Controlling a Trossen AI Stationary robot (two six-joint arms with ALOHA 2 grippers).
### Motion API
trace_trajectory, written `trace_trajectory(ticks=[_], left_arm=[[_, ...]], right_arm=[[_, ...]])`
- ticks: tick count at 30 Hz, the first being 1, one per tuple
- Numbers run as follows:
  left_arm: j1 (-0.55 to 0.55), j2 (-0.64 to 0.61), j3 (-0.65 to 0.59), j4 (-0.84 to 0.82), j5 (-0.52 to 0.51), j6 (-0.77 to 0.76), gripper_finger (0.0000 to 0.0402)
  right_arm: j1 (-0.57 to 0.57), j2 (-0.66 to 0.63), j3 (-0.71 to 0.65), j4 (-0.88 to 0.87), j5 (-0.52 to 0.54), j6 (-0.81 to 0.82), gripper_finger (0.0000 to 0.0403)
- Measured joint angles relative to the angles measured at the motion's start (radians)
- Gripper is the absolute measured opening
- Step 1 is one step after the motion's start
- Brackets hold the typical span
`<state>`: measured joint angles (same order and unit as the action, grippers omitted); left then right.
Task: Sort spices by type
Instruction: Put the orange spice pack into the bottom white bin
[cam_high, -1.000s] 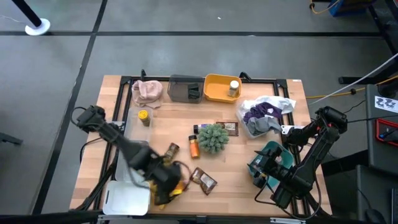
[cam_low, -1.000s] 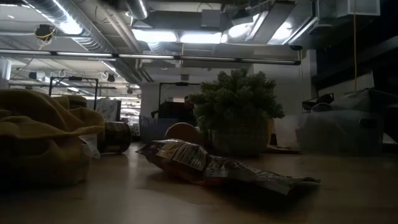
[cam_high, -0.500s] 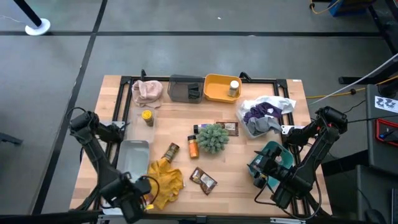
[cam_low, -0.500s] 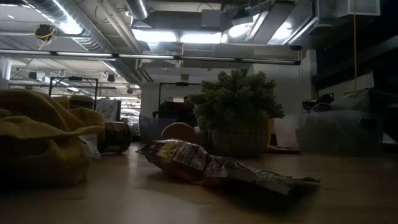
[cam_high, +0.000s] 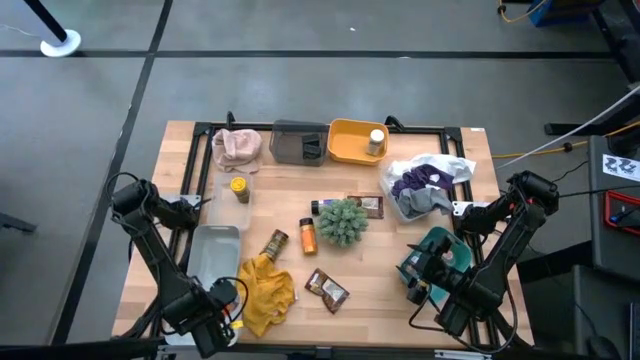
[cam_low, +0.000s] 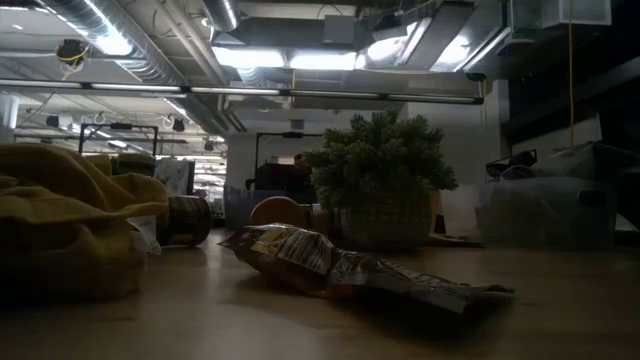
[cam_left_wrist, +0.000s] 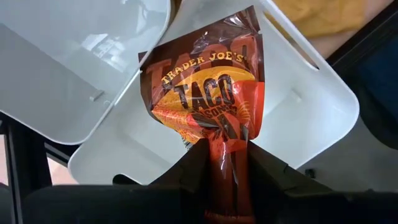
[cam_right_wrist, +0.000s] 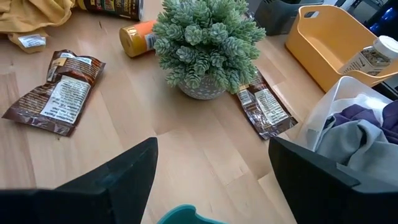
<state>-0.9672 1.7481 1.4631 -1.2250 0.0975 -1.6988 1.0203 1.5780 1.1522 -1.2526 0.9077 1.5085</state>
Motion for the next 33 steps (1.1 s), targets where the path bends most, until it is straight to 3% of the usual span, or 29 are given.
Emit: trace_trajectory(ticks=[6, 15, 19, 29, 33], left_arm=[[0.0, 0.0, 0.0, 0.006, 0.0, 0.081, 0.0072], [0.0, 0.0, 0.0, 0.002, 0.0, 0.024, 0.0073], [0.0, 0.0, 0.0, -0.001, 0.03, -0.05, 0.0073], [0.0, 0.0, 0.0, -0.017, 0.071, -0.067, 0.0075], [0.001, 0.001, 0.0, -0.024, 0.13, -0.124, 0.0114]], right_arm=[[0.0, 0.0, 0.0, 0.003, 0.011, -0.003, 0.0308], [-0.005, 0.0, 0.0, 0.005, 0.095, -0.102, 0.0308], [-0.038, 0.0, 0.0, 0.005, 0.078, -0.163, 0.0308], [-0.146, 0.0, 0.0, 0.005, 0.033, -0.415, 0.0308], [-0.172, 0.0, 0.0, 0.006, 0.002, -0.476, 0.0308]])
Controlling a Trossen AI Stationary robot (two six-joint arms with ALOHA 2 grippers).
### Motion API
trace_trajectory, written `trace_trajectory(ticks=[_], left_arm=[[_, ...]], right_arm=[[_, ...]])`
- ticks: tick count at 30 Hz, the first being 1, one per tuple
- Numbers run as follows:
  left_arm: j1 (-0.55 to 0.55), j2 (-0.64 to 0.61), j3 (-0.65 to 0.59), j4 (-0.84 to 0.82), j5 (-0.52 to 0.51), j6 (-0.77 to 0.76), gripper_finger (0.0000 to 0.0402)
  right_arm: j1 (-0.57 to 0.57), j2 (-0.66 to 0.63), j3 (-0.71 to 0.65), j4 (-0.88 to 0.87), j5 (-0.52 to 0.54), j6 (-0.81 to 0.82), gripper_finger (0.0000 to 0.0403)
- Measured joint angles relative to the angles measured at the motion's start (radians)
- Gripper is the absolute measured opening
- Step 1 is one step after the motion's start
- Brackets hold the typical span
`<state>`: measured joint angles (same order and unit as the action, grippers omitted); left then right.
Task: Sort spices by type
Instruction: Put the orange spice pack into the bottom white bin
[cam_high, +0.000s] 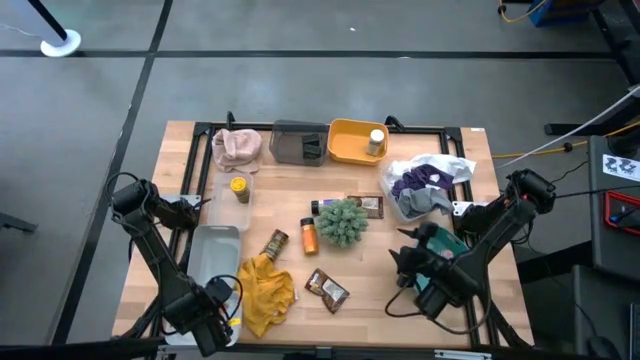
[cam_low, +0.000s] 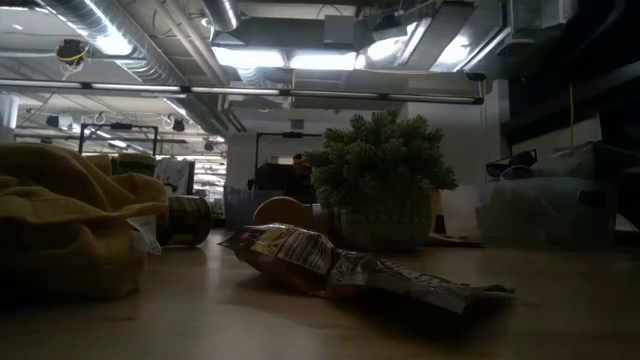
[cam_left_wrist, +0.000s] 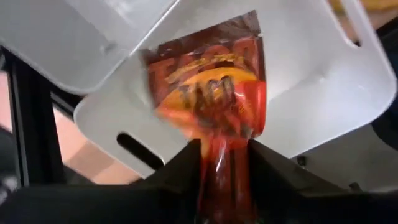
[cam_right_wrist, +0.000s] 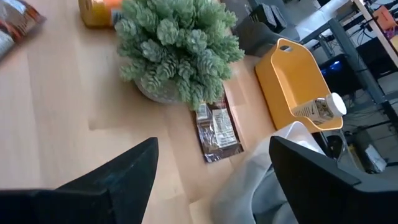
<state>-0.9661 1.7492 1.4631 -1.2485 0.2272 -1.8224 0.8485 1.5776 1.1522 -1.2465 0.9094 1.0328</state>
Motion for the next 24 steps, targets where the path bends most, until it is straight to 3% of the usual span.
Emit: trace_trajectory(ticks=[8, 12, 18, 24], left_arm=[[0.005, 0.001, 0.0, 0.008, 0.006, 0.017, 0.0196], [0.011, 0.0, 0.0, 0.008, 0.006, 0.05, 0.0202], [0.011, -0.001, 0.0, 0.01, -0.007, 0.075, 0.0203], [0.009, -0.042, 0.003, 0.009, -0.149, 0.094, 0.0203]], right_arm=[[-0.074, 0.0, 0.0, -0.002, -0.069, -0.25, 0.0308], [-0.151, 0.0, 0.0, -0.003, -0.084, -0.421, 0.0308], [-0.305, 0.0, 0.0, 0.016, -0.23, -0.671, 0.0308], [-0.457, -0.008, 0.0, 0.114, -0.405, -0.927, 0.0308]])
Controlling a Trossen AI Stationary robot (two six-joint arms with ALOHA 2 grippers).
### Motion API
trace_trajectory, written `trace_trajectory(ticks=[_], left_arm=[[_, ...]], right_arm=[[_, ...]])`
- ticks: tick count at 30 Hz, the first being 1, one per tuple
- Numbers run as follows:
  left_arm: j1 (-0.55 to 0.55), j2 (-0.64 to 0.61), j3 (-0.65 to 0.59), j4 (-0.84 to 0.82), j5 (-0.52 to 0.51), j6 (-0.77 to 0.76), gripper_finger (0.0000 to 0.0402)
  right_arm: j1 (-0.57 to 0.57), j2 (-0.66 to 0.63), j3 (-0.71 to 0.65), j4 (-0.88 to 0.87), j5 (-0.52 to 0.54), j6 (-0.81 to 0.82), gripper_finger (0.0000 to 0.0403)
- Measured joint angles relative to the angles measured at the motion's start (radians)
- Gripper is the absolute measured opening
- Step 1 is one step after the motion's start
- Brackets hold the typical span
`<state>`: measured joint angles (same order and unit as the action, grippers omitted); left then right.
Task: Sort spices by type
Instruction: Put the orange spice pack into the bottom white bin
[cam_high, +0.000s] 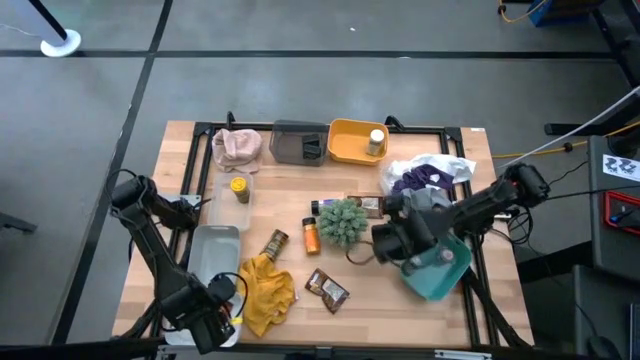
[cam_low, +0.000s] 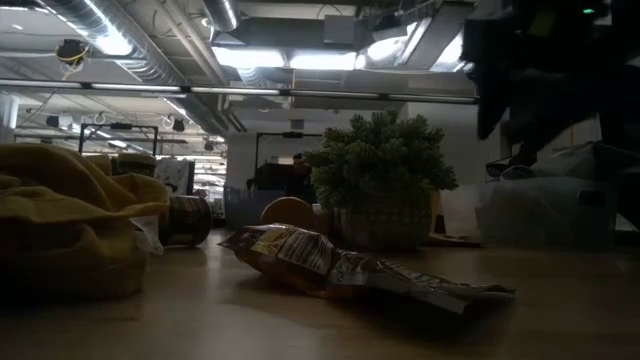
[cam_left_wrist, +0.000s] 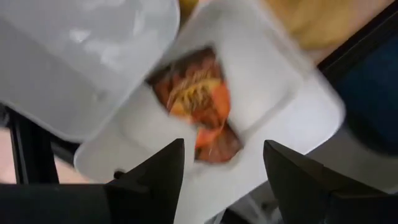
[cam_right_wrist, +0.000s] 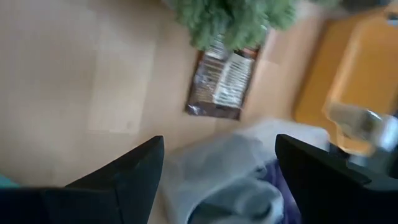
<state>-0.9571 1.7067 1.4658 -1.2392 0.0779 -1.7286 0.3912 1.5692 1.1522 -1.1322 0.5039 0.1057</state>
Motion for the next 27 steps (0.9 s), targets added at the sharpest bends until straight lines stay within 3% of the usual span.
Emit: trace_trajectory(ticks=[7, 15, 20, 27], left_arm=[[0.001, -0.061, 0.0, -0.002, -0.211, -0.028, 0.0203], [0.012, -0.071, 0.001, -0.006, -0.291, -0.038, 0.0203], [0.033, -0.071, 0.001, -0.007, -0.299, -0.039, 0.0203], [0.065, -0.07, 0.0, -0.006, -0.3, -0.014, 0.0203]], right_arm=[[-0.226, -0.058, -0.026, 0.162, -0.167, -0.224, 0.0308], [-0.47, -0.025, -0.164, 0.346, -0.356, -0.247, 0.0308], [-0.528, -0.002, -0.248, 0.51, -0.393, -0.348, 0.0308], [-0.536, 0.032, -0.26, 0.635, -0.432, -0.412, 0.0308]])
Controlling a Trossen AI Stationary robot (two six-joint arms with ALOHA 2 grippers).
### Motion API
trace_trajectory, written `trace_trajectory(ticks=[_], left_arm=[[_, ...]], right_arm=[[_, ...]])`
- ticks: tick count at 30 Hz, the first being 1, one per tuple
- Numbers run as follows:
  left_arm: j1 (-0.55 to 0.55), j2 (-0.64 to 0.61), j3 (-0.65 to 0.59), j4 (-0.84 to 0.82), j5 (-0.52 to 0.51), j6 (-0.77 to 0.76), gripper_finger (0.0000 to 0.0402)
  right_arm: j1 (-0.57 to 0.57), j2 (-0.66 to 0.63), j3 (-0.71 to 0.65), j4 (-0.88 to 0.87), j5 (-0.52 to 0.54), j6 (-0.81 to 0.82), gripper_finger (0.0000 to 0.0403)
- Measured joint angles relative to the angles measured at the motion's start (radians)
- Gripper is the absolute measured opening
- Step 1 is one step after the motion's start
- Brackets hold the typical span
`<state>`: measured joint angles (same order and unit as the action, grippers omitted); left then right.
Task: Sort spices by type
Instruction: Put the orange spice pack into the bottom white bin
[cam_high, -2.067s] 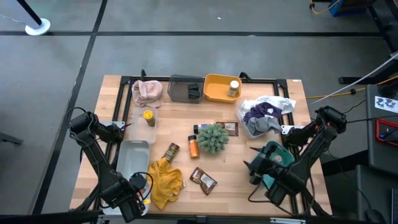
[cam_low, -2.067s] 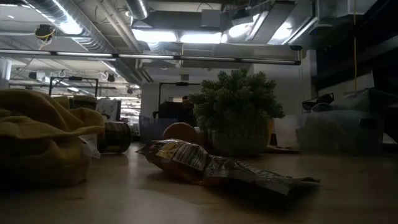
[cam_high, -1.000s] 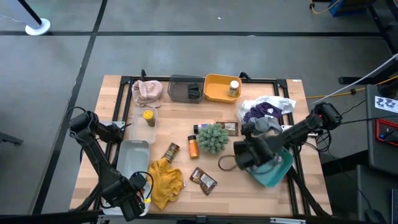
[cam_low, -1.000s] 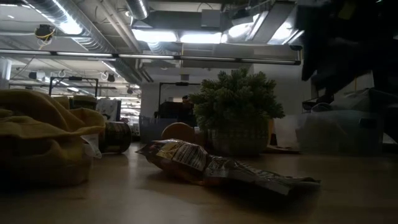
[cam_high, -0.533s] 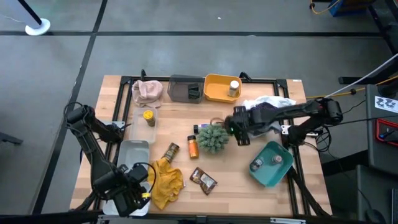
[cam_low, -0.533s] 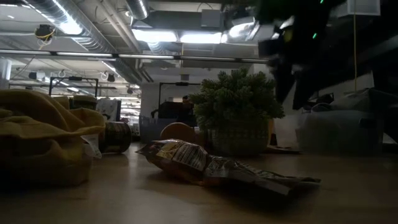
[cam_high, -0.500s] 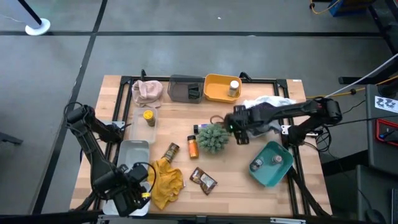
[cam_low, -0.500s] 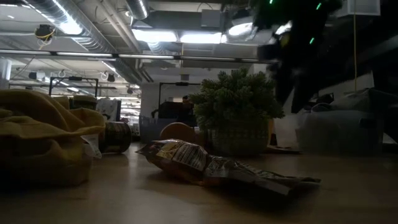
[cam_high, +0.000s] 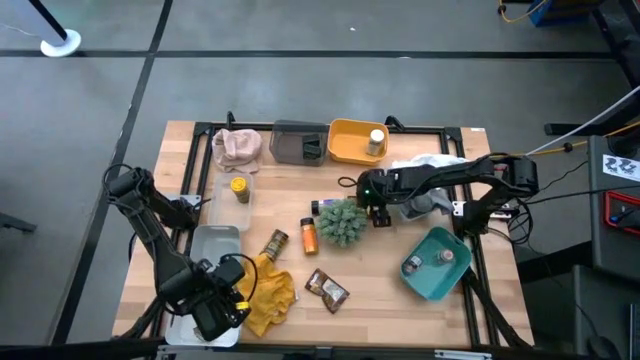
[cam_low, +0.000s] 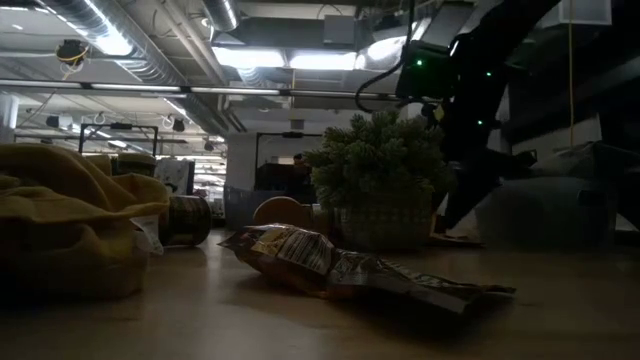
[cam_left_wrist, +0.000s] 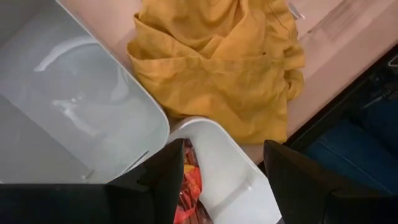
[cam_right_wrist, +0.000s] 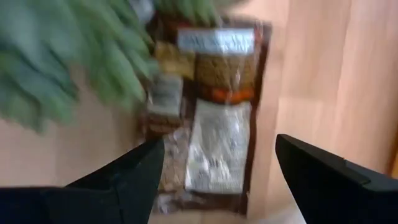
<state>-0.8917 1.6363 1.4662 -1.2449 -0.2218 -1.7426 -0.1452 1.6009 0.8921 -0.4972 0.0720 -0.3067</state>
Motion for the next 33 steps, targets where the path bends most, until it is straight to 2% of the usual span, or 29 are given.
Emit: trace_trajectory(ticks=[5, 12, 15, 19, 29, 33], left_arm=[[0.017, 0.0, 0.0, 0.001, 0.0, 0.022, 0.0203], [0.023, 0.0, 0.0, 0.004, -0.001, 0.022, 0.0203], [0.023, 0.0, 0.0, 0.004, -0.001, 0.023, 0.0203], [0.023, 0.0, 0.0, 0.004, -0.002, 0.023, 0.0203], [0.023, 0.001, 0.0, 0.008, -0.002, 0.017, 0.0203], [0.023, 0.001, 0.0, 0.008, -0.003, 0.019, 0.0203]], right_arm=[[0.0, 0.038, 0.0, 0.095, -0.017, -0.013, 0.0308], [0.0, 0.116, 0.005, 0.137, -0.037, -0.012, 0.0306], [0.0, 0.127, 0.005, 0.158, -0.039, -0.013, 0.0289], [0.001, 0.126, 0.014, 0.161, -0.039, -0.013, 0.0234], [0.001, 0.132, 0.096, 0.059, 0.015, -0.016, 0.0059], [0.001, 0.132, 0.132, -0.014, 0.068, -0.017, 0.0018]])
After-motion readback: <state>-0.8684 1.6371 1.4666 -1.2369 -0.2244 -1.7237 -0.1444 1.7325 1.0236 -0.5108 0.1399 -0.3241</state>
